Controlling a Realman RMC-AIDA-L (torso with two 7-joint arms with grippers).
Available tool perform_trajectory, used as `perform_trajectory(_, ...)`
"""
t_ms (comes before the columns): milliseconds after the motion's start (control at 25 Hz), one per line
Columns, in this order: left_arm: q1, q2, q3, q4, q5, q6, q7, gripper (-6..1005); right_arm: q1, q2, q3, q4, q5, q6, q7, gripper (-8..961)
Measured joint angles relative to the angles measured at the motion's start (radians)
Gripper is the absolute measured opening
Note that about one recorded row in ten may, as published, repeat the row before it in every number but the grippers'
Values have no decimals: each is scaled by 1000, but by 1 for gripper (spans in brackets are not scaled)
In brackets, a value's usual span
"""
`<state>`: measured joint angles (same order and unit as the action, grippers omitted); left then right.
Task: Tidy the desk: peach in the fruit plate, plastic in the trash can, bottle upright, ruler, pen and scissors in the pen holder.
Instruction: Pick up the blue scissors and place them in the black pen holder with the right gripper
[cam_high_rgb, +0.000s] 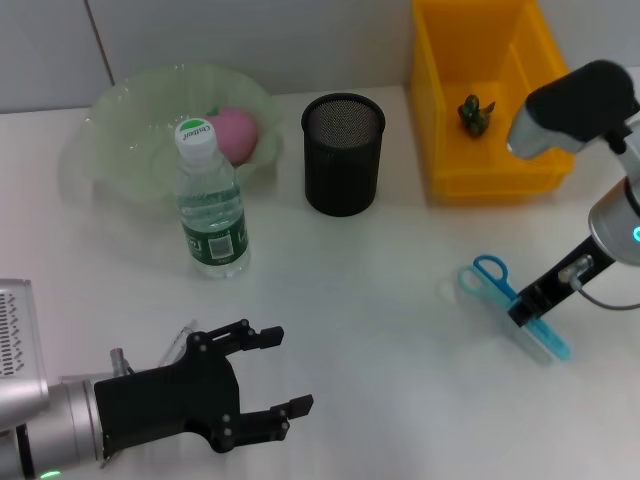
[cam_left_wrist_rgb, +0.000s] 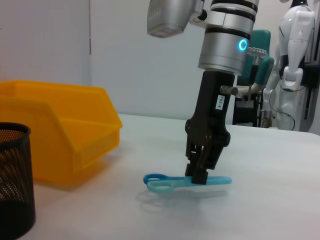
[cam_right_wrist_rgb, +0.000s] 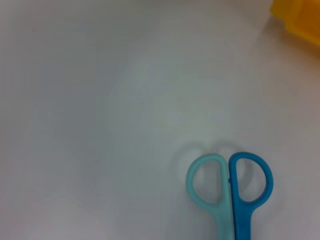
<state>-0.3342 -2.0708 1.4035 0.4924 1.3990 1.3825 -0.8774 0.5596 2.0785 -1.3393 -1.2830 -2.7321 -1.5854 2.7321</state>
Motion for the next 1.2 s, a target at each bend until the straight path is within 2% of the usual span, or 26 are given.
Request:
perform_trajectory(120,0,0,0,0,-2,1,0,804,-26,2,24,-88,5,1,0,211)
perform_trajectory(240,0,0,0,0,-3,1,0,804,-72,3,67,-264,61,11,-2,210)
perform_trajectory(280,0,0,0,0,-6,9,0,804,-113,2,98,-388,146,64,-21,210)
perform_trajectory(320,0,0,0,0,-6,9,0,804,-113,2,98,-388,146,64,-21,210)
perform_trajectory(360,0,0,0,0,-6,9,0,804,-150,3,108,-453,215,152,-63,210)
perform_trajectory(400,0,0,0,0,-7,11,0,804,-150,3,108,-453,215,152,-63,210)
perform_trajectory(440,-2,0,0,0,-7,12,-1,804,-167,4,107,-465,256,215,-96,210)
perform_trajectory(480,-6,0,0,0,-8,13,0,804,-186,5,94,-445,347,338,-168,210)
perform_trajectory(520,-8,0,0,0,-8,13,-1,804,-186,5,94,-445,347,338,-168,210)
perform_trajectory(560,-8,0,0,0,-8,13,-1,804,-188,4,85,-409,404,411,-218,210)
perform_trajectory(600,-16,-1,0,-2,-8,8,-1,804,-177,3,71,-328,488,511,-310,210)
perform_trajectory(640,-16,-1,0,-2,-8,8,-1,804,-177,3,71,-328,488,511,-310,210)
perform_trajectory(680,-20,-1,0,-5,-8,7,-1,804,-150,2,62,-222,569,601,-408,210)
perform_trajectory(760,-23,-2,0,-8,-8,8,-1,804,-137,2,61,-178,597,628,-443,210)
perform_trajectory(880,-26,-2,0,-10,-8,10,-5,804,-79,2,57,22,735,725,-633,209)
perform_trajectory(920,-27,-2,0,-10,-8,10,-8,804,-79,2,57,22,735,725,-633,209)
perform_trajectory(960,-27,-1,0,-10,-8,12,-14,804,-64,3,56,94,802,752,-724,209)
perform_trajectory(1040,-27,-1,-1,-10,-8,14,-16,804,-57,3,55,132,839,760,-772,209)
perform_trajectory(1080,-27,-1,-3,-10,-8,14,-17,803,-44,3,55,203,929,772,-871,209)
perform_trajectory(1120,-27,-1,-3,-10,-8,14,-17,803,-44,3,55,203,929,772,-871,210)
perform_trajectory(1200,-27,-1,-3,-11,-8,13,-17,803,-30,3,57,284,1043,775,-998,211)
